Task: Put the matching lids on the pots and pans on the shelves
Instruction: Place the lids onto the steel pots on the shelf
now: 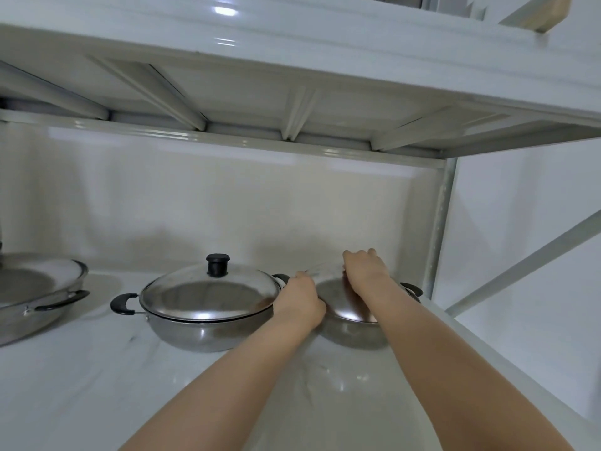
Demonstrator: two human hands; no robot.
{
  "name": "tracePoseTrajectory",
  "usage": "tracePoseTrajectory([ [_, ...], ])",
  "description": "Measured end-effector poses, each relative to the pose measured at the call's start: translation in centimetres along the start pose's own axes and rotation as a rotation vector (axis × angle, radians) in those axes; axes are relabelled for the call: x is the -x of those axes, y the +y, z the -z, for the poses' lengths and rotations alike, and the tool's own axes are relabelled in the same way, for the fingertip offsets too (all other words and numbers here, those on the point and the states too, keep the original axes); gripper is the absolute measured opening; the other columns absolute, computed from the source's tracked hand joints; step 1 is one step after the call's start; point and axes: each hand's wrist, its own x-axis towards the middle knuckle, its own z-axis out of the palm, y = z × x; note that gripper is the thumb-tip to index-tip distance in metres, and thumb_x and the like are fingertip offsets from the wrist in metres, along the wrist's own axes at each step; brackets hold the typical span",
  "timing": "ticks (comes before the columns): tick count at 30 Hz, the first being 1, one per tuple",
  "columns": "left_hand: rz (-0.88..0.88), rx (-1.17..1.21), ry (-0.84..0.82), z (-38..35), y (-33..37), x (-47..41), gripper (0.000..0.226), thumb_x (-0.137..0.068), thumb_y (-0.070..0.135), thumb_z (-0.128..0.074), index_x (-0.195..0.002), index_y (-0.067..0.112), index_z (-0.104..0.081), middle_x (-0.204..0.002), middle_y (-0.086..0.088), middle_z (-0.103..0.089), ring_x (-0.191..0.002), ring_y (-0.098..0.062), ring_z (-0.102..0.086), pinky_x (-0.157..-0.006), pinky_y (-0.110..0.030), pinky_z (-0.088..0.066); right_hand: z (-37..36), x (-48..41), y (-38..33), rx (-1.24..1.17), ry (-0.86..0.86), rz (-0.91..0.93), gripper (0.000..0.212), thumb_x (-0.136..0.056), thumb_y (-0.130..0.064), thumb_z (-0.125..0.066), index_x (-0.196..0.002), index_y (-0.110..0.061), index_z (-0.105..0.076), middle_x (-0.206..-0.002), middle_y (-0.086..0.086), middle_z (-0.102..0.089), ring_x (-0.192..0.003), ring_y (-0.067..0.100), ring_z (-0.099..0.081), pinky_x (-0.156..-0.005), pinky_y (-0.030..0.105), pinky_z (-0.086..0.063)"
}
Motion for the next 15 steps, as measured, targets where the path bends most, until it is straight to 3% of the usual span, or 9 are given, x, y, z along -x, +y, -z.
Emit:
tracePoseTrajectory([
  [7, -0.025, -0.03, -0.007, -0.2, 0.0, 0.2, 0.037, -0.084, 0.007, -0.048, -0.121, -0.001, -0.045, -0.125, -0.019, -0.056, -0.114, -0.037, -0.058, -0.088, -0.039, -0.049, 0.6, 0.5, -0.1, 0.004, -0.023, 0.002, 0.034, -0.095, -0.003, -0.035, -0.126, -0.005, -0.049, -0.129, 0.017, -0.053, -0.124, 0.035, -0.04, -0.097, 0.037, -0.04],
  [15, 0.0, -0.019, -0.018, 0.4, 0.6, 0.7, 0.04, -0.084, 0.008, -0.049, -0.123, -0.003, -0.045, -0.129, -0.021, -0.054, -0.118, -0.038, -0.055, -0.094, -0.039, -0.048, 2.5, 2.1, -0.6, -0.01, -0.01, -0.008, 0.034, -0.097, -0.015, -0.039, -0.13, -0.006, -0.045, -0.132, 0.015, -0.052, -0.124, 0.032, -0.044, -0.097, 0.038, -0.039],
])
